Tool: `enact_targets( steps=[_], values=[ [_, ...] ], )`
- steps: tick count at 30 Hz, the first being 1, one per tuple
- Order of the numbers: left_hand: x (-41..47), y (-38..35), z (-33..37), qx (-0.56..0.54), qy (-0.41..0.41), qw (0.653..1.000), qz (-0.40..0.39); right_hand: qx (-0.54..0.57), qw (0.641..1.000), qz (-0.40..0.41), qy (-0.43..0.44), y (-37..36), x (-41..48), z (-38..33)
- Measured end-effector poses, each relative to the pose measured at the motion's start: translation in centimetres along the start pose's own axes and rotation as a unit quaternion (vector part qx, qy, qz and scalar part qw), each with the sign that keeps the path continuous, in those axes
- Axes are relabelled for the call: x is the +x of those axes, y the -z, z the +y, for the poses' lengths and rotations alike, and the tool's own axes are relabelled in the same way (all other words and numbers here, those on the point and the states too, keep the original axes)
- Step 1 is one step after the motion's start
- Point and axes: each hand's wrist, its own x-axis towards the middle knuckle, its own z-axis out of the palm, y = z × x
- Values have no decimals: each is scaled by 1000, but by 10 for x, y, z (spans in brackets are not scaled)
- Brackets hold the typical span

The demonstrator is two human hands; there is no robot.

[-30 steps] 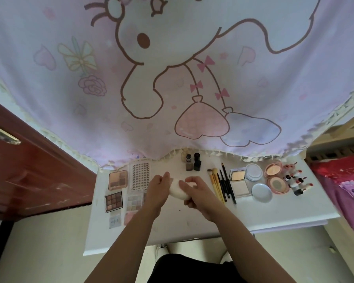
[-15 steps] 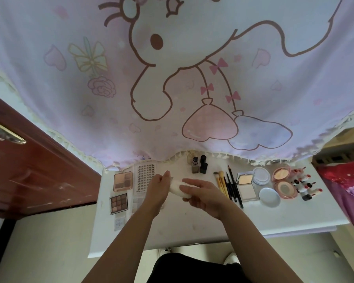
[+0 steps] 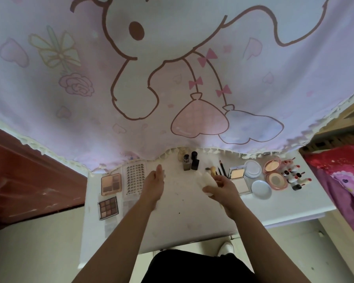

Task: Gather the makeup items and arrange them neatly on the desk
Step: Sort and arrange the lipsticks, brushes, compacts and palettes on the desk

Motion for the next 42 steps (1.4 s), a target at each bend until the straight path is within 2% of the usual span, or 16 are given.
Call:
enact_targets(
  steps=[4,7,14,17,24,33,37,42],
  values=[
    [1,-28,-12,-50,70,992,-96,-50,996,76,-16,0,15,17],
    [5,-48,-18,-43,87,986,-135,-102,988,113,-19,-3,30,31],
    [35,-92,-37,43,85,993,-68,-205,968,144,7,-20,62,49],
    [46,-102,-28,76,72,994,-23,-203,963,172,32,-28,75,51],
    [57,-111,-30,77,64,993,-68,-251,956,139,65,-36,96,51],
    [63,-114,-33,43,54,996,-49,-298,944,88,111,-40,98,51],
    [60,-111,-32,48,42,996,-69,-293,946,88,104,-40,102,46],
    [51,-85,-36,118,6,991,-64,-298,949,79,64,-36,89,42]
  ],
)
